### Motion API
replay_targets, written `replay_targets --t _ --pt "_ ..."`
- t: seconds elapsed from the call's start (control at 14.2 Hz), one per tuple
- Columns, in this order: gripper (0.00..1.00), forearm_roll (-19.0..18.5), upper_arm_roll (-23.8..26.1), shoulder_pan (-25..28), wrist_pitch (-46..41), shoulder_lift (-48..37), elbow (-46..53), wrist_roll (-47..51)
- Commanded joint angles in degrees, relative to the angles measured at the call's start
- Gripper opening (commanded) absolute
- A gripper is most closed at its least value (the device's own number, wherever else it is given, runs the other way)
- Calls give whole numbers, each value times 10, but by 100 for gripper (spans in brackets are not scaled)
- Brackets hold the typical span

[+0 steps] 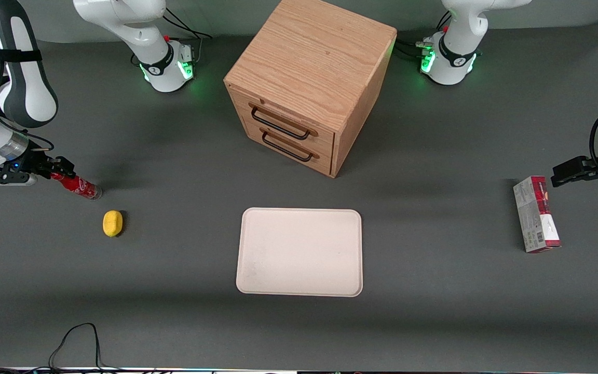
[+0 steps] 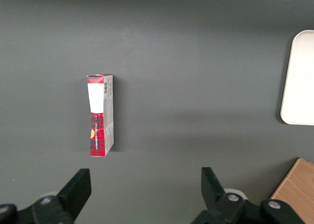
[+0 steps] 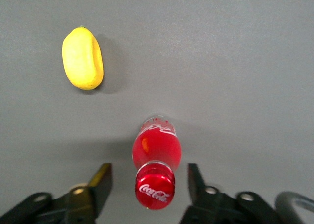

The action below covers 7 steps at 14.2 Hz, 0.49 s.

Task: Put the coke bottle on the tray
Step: 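Close the right gripper around the bottle's neck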

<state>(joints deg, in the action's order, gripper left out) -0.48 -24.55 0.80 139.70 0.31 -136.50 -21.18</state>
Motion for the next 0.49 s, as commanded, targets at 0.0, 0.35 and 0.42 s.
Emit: replay_targets --t 0.0,0.35,0.42 --pt "0 22 -6 4 14 6 -3 -21" --pt "0 21 1 5 -27 -5 25 -14" --pt "0 23 8 4 -74 -6 56 -8"
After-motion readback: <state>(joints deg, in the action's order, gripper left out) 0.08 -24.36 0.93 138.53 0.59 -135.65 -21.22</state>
